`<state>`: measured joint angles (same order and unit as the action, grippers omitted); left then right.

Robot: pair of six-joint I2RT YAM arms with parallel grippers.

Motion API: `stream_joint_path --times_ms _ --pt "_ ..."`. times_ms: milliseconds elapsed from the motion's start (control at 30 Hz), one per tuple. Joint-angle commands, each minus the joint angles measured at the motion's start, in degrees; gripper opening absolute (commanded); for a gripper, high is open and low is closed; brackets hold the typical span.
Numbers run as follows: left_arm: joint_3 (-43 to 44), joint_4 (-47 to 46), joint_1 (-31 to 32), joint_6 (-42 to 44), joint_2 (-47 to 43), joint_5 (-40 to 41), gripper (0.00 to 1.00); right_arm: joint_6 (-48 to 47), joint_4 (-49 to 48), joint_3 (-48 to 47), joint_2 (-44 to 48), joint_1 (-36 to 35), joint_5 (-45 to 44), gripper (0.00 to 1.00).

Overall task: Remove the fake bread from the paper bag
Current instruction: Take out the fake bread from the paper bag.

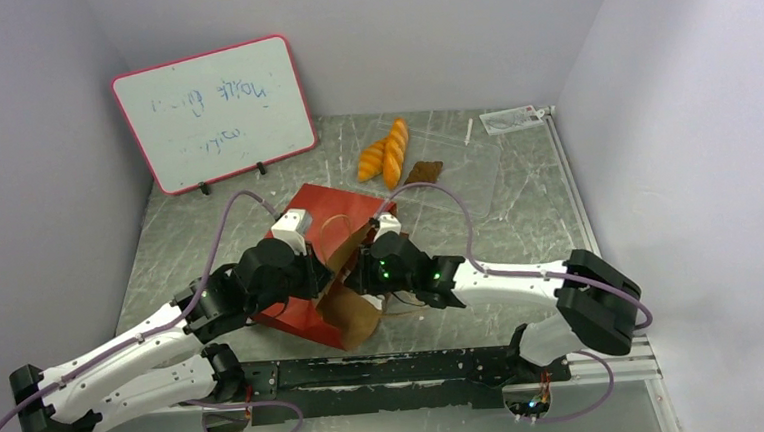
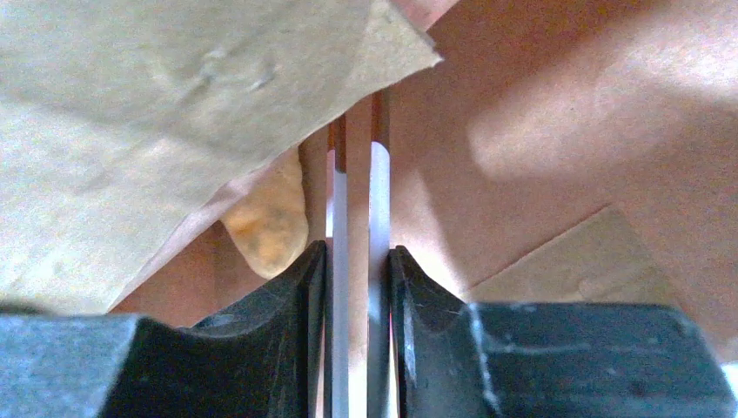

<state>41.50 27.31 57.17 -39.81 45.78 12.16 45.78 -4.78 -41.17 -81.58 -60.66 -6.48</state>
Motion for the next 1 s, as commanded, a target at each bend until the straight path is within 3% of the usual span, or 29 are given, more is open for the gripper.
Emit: stream_joint_path --times_ms 0,300,600,767,967 --pt "1.8 1.7 0.4 0.7 -0.6 -0.7 0.07 -0.2 -0.2 1.4 7.0 -0.4 -0.8 0.12" --pt "5.3 12.5 1.9 -2.9 -3.8 3.7 0.07 3.9 5.0 6.3 19.6 -0.7 4.7 0.19" --pt "14.1 25.0 2.2 -3.7 -2.8 8.7 0.07 5.5 2.1 11.8 24.7 -1.3 13.4 0.23" --pt "11.9 23.5 2.2 -3.4 -0.2 6.5 0.07 4.1 3.8 11.4 25.6 -1.4 17.2 0.27" --pt "7.2 15.3 2.2 -2.8 3.2 1.5 0.07 3.2 7.6 10.4 26.1 -1.3 23.0 0.31"
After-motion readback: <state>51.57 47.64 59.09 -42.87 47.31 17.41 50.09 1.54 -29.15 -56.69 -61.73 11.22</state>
